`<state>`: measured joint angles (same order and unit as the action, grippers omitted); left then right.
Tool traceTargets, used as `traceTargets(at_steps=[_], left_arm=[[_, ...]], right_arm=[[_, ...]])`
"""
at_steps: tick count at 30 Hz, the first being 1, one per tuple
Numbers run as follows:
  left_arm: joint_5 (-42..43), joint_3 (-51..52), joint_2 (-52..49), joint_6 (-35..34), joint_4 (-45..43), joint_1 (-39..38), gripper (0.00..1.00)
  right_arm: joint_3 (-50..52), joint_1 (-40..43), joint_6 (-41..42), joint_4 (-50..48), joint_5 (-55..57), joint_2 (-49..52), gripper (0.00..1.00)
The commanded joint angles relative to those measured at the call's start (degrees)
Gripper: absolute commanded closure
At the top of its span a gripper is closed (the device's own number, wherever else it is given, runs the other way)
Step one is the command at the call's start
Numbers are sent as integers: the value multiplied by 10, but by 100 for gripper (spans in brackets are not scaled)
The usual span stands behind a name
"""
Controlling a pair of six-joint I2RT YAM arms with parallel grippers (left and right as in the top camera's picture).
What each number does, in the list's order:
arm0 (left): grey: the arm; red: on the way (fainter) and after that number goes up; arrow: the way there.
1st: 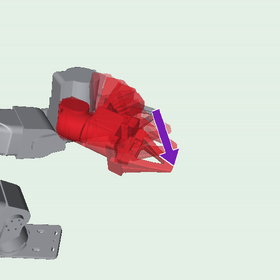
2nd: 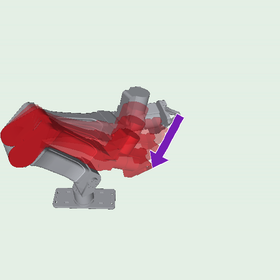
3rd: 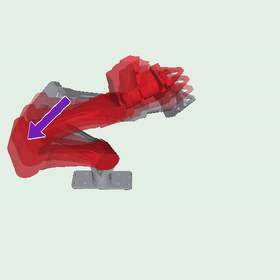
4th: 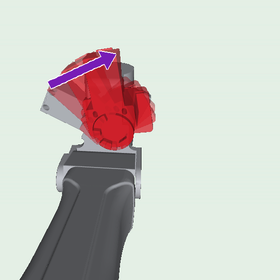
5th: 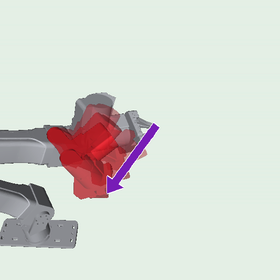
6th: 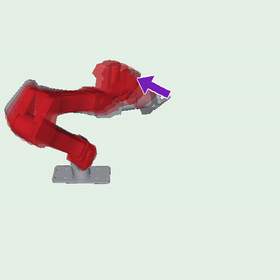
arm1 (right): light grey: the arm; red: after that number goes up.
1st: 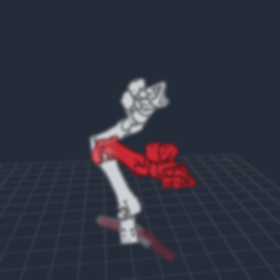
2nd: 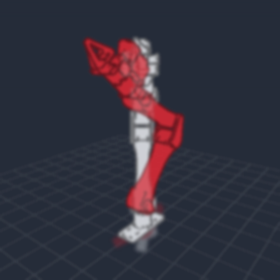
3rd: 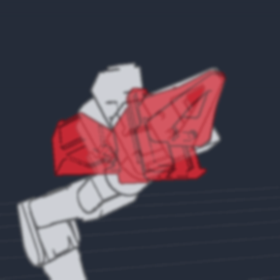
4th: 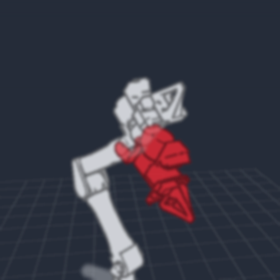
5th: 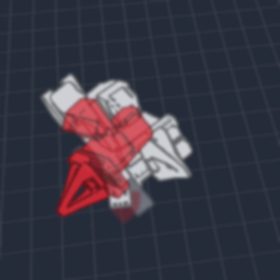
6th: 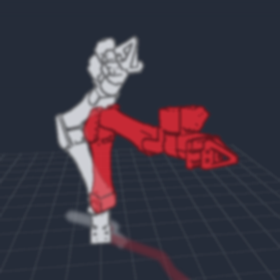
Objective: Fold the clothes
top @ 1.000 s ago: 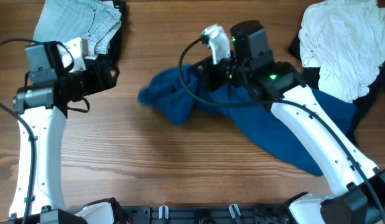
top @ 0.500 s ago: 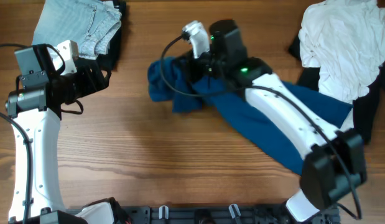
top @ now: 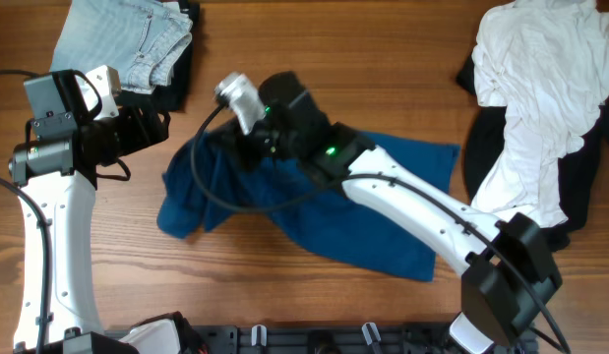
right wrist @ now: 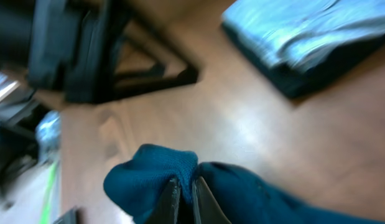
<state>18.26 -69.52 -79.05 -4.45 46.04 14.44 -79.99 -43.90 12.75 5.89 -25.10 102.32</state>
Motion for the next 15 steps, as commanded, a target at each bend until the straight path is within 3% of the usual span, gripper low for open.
traceTargets(at_steps=[1,2,4,7,10,12,15], left_arm=[[-4,-10,10,-3,-1,5,14],[-4,-10,10,-3,-1,5,14],[-3,-10,10,-3,2,5,14],[0,-10,12,22,43,3,16],[14,-10,15,28,104,-30,18],[10,0,11,40,123,-84,18],[-109,26,-12,22,117,-162,19]], right_arm=[[-8,35,-24,-56,83,20,32],[-8,48,-24,-84,94,36,0],[-8,82,-8,-118,85,50,0],[-8,157,44,-90,14,9,0],[-8,215,39,28,-24,-46,0],[-8,240,-9,130,-24,-68,0],[-6,249,-54,233,0,-69,0]])
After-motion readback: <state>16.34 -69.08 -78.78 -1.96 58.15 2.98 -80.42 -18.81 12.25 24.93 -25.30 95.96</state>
